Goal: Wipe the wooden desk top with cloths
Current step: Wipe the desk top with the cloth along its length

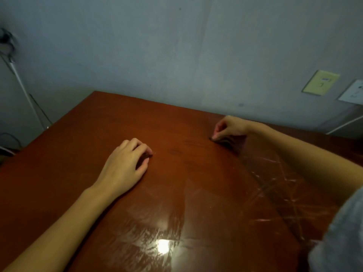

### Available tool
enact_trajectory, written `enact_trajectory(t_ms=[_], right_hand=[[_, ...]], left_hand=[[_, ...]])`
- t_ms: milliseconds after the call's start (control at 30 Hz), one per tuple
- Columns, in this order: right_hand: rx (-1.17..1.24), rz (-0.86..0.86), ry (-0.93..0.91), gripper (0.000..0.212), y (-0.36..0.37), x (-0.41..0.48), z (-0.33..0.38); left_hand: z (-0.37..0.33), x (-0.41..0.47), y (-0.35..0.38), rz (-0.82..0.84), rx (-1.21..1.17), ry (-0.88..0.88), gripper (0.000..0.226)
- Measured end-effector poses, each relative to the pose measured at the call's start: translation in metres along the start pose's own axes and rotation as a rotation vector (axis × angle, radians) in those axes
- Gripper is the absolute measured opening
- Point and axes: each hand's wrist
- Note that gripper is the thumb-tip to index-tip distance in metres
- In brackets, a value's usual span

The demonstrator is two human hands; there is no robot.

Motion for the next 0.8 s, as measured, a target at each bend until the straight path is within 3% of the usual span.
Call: enact_trajectory(t_ms=[133, 400, 633, 800], right_hand=[[-0.075, -0.02, 0.037, 0.014, -0.01, -0.01, -0.016], [0.091, 0.06, -0.157, 0.013, 0.044, 0.029, 0.078], [0.083, 0.104, 0.031, 0.009, -0.007, -0.042, -0.013], [0.118, 0.051, -0.047, 0.01, 0.011, -0.023, 0.023]], left_hand=[[0.0, 0.001, 0.001, 0.003, 0.012, 0.004, 0.019], [0.0, -0.001, 0.0, 0.015, 0.005, -0.008, 0.02], [0.002, 0.0, 0.004, 0.001, 0.002, 0.001, 0.02], [0.001, 0.002, 0.004, 0.002, 0.011, 0.014, 0.018]])
Point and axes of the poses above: each hand's wrist, its own x-axis towards the middle knuckle, its own y-axis out of the palm, z = x × y, and after that the axes turned 13 degrees about -z, right-handed
